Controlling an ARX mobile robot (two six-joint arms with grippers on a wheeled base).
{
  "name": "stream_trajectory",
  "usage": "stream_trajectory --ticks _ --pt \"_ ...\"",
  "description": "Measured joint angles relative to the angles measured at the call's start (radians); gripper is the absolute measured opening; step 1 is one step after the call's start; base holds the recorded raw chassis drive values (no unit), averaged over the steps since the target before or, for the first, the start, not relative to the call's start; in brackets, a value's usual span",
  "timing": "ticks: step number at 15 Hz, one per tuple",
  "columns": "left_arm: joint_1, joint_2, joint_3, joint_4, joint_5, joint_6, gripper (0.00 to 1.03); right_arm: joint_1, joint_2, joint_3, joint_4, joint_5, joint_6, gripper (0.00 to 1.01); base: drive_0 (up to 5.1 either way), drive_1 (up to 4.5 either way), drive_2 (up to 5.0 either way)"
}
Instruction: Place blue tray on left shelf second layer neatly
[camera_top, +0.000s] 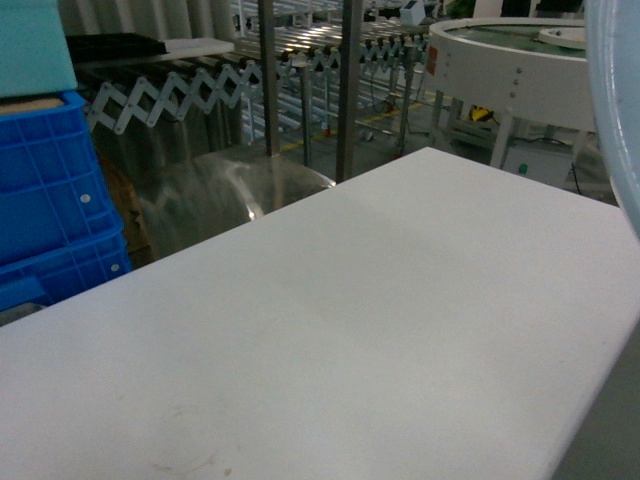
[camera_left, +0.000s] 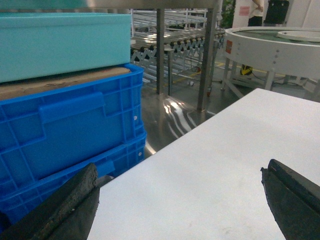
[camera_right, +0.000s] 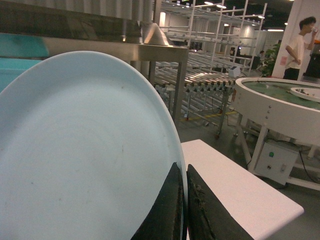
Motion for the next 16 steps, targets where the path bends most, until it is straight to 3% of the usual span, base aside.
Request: stream_trajectory --ticks 16 --pt "0.000 0.000 0.000 0.000 0.000 0.000 0.98 0.000 0.000 0.000 0.000 0.000 0.000 0.02 -1.5 -1.50 -1.5"
